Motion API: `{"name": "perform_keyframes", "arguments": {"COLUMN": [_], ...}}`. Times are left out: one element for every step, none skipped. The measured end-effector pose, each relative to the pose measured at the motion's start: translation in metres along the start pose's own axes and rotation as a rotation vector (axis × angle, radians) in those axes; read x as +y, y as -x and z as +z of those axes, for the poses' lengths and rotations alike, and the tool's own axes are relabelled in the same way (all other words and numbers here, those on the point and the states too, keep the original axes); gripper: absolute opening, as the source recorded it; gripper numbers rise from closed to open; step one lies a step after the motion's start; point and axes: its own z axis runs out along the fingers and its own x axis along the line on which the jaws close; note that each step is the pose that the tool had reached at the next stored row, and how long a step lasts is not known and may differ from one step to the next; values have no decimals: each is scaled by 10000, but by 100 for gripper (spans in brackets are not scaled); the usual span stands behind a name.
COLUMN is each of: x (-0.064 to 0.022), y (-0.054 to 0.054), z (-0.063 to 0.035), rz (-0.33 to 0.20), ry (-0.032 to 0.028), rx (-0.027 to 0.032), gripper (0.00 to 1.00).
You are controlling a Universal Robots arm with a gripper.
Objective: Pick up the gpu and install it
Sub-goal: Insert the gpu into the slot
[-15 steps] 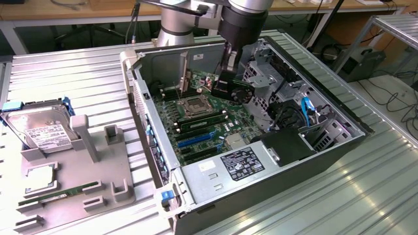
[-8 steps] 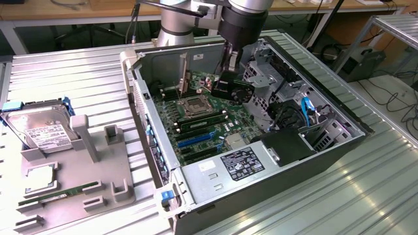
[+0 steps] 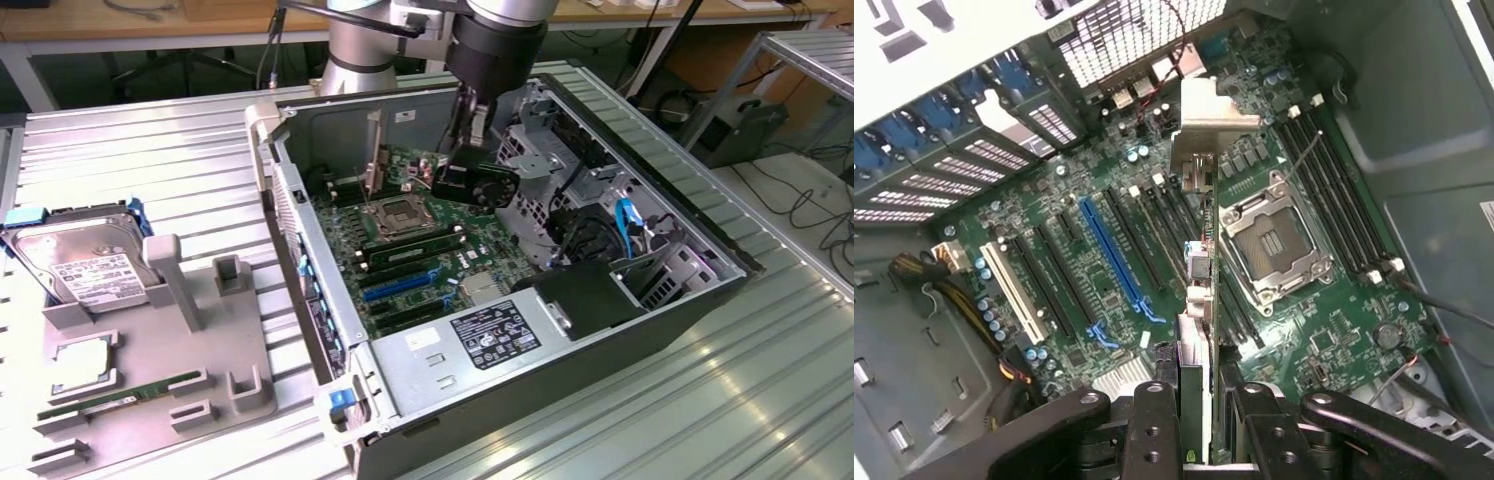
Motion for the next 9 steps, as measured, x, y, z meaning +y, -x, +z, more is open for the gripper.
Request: {"name": "perform_keyframes", "arguments": {"x": [0,0,0,0,0,0,0,0,0], "y": [0,0,0,0,0,0,0,0,0], "z": [0,0,0,0,0,0,0,0,0], "rz": [-64,-140,-216,-310,-367,-442,-504,-574,-636], "ry": [1,3,5,7,9,11,13,14,16], "rx": [2,4,7,10,12,14,16,19,20], "gripper": [26,26,26,26,26,26,26,26,26]}}
